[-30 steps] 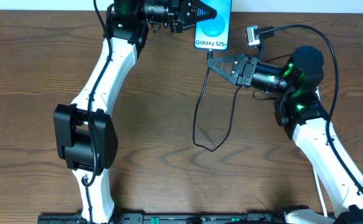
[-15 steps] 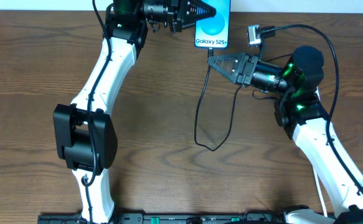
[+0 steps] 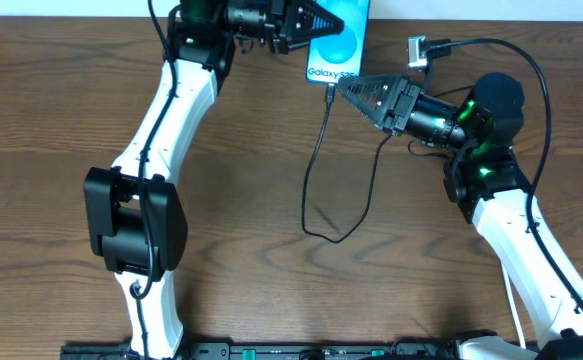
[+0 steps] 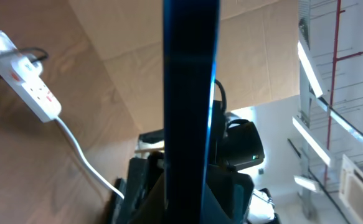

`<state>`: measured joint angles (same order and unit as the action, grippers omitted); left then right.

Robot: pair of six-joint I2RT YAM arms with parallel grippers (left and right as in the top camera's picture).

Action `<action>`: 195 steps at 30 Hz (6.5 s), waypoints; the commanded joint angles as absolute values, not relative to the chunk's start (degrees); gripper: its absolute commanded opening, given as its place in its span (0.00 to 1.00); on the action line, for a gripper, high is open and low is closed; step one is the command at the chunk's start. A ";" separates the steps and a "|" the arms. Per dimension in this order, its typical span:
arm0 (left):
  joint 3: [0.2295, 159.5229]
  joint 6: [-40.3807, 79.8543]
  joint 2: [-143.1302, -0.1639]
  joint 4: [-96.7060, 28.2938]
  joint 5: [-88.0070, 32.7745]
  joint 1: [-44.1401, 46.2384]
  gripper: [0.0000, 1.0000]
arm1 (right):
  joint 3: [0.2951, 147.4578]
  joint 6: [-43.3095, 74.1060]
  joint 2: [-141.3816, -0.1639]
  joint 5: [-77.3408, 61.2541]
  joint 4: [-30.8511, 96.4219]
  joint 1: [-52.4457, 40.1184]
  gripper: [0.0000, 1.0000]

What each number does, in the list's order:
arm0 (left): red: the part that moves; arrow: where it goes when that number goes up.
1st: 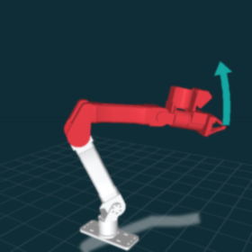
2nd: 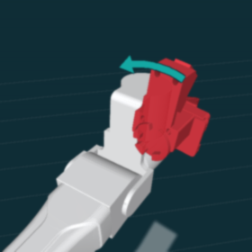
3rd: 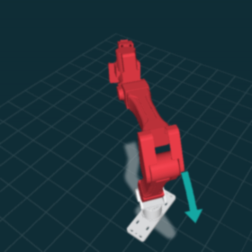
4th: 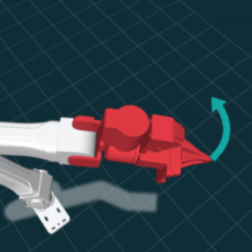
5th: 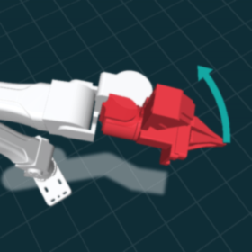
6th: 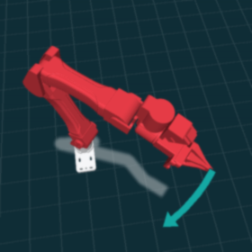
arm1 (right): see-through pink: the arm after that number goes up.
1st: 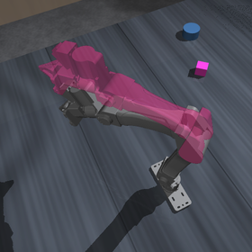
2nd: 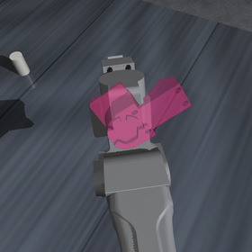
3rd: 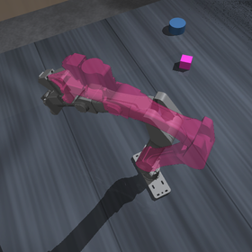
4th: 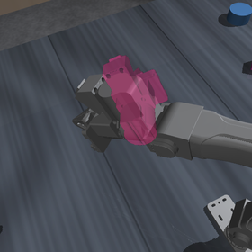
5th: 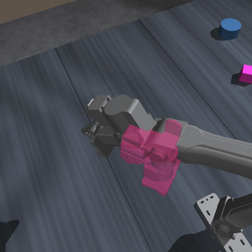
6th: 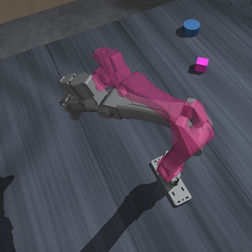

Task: Plug charger to phone and switch on socket
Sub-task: 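Push the plug up into the phone port and open the right gripper, then lower the plugged phone flat onto the table with the left gripper, then release the phone, retract the left arm, move the right gripper to the power strip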

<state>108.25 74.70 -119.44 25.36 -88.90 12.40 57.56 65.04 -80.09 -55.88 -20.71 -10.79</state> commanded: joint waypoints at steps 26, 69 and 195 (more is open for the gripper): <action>99.33 44.51 -119.92 -8.10 -54.52 10.83 0.07 | 57.91 42.24 -79.90 -36.36 19.31 -9.76 0.99; 92.84 11.09 -126.37 -36.51 -57.98 16.84 0.07 | 57.89 32.08 -79.90 -35.94 30.28 -7.92 0.99; 93.60 15.33 -100.40 -54.81 -12.34 3.77 0.89 | 101.45 39.83 -98.96 8.86 66.35 17.63 0.99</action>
<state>93.60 15.22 -100.07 -54.65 -13.13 3.86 100.25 34.37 -98.74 6.76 67.68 14.09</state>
